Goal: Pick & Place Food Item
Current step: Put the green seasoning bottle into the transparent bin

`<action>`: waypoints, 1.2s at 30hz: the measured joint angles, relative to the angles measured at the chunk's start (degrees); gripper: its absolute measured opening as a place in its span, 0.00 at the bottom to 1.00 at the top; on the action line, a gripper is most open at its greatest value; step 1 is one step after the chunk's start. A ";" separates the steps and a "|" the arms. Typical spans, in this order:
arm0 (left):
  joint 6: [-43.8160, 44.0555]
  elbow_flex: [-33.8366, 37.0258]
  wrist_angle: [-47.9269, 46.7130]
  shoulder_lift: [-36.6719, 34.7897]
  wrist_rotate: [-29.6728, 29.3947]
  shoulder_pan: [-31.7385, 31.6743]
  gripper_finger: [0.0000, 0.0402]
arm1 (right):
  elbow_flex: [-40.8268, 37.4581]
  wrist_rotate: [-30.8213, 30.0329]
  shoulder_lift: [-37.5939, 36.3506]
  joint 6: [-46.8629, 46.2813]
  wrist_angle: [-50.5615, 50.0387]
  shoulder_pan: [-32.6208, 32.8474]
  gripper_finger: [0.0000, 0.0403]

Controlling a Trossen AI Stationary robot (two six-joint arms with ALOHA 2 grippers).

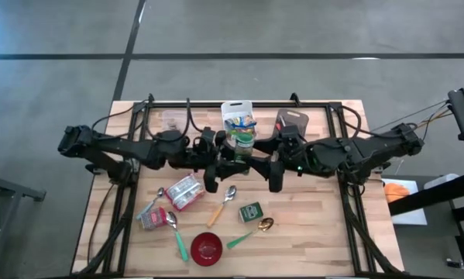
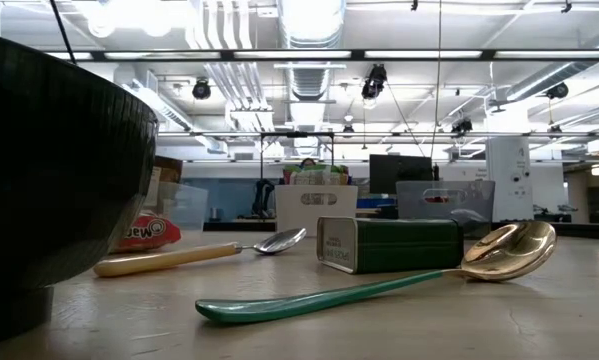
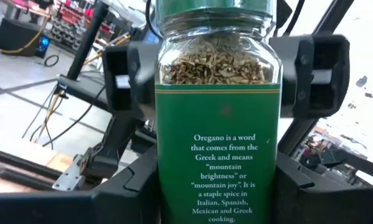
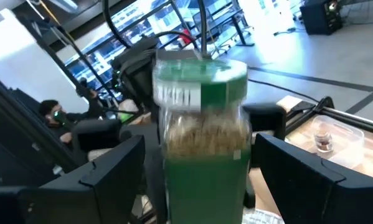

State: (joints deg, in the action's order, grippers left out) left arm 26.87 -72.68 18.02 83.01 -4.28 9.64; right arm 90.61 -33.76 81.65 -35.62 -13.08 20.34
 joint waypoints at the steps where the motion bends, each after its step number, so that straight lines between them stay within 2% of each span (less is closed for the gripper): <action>1: 0.04 -0.46 -0.24 0.38 0.35 -0.11 0.46 | 0.00 0.33 0.00 0.00 0.00 -0.06 0.74; 10: 0.15 -3.61 -0.39 2.66 3.44 -1.23 0.46 | 0.00 0.83 0.00 0.40 0.02 0.00 0.73; 13: 0.15 -4.02 -0.28 3.10 4.07 -1.34 0.46 | 0.00 0.83 0.00 1.23 0.06 -0.04 0.67; 18: 0.65 -4.00 -0.36 3.14 4.63 -1.41 0.46 | 0.00 1.21 0.00 1.99 0.38 -0.30 0.48; 25: 1.75 -4.00 -0.43 3.14 4.76 -1.76 0.47 | 0.00 1.83 -0.04 2.58 0.27 -0.37 0.48; 32: 6.87 -3.96 -4.80 2.57 5.34 -1.82 0.83 | -0.07 4.06 -0.04 5.46 -3.20 -0.42 0.48; 36: 7.74 -4.50 -12.35 0.96 5.85 -1.82 0.93 | -0.02 5.75 -0.20 6.01 -9.00 -0.42 0.48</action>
State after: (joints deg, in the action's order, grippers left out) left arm 34.62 -77.19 5.67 83.97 1.56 7.81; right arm 90.59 -28.01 81.45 -29.61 -22.08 19.92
